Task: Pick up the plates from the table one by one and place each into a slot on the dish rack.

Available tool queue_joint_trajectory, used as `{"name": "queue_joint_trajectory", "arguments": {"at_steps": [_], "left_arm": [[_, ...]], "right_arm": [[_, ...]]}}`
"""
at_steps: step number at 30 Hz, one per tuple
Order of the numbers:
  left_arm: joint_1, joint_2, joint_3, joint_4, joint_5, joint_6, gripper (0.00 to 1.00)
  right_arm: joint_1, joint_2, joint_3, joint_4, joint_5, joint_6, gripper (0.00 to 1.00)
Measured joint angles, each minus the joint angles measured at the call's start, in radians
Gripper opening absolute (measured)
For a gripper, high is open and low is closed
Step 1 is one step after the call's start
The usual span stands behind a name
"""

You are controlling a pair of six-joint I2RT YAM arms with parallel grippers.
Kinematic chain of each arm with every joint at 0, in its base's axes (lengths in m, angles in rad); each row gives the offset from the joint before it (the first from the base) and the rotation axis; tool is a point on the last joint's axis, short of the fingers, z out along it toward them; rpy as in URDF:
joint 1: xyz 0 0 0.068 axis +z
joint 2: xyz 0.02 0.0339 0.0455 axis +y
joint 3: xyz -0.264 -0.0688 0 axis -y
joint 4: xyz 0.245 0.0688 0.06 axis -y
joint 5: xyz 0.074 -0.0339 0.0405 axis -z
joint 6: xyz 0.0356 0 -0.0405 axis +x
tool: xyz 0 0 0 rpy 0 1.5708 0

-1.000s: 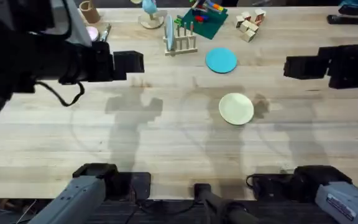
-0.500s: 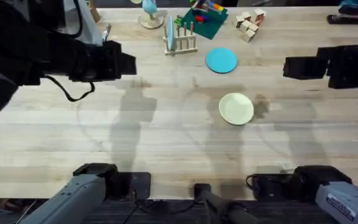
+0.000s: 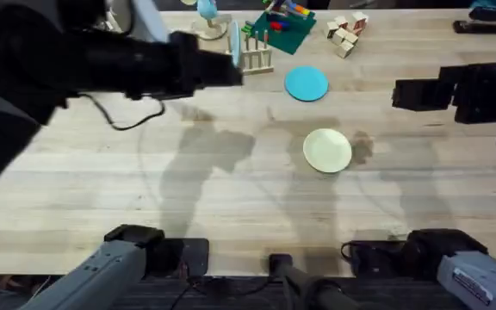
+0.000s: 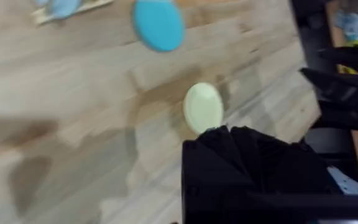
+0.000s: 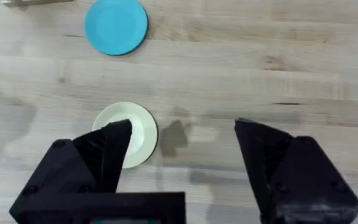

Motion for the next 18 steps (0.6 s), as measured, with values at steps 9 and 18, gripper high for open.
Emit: {"name": "queue_joint_trajectory", "arguments": {"at_steps": [9, 18], "left_arm": [[-0.253, 0.001, -0.201, 0.382, -0.009, -0.218, 0.044], [-0.435, 0.140, -0.277, 0.558, -0.084, -0.411, 0.041]], "right_arm": [[0.000, 0.000, 0.000, -0.002, 0.000, 0.000, 0.996], [0.000, 0.000, 0.000, -0.002, 0.000, 0.000, 0.996]]}}
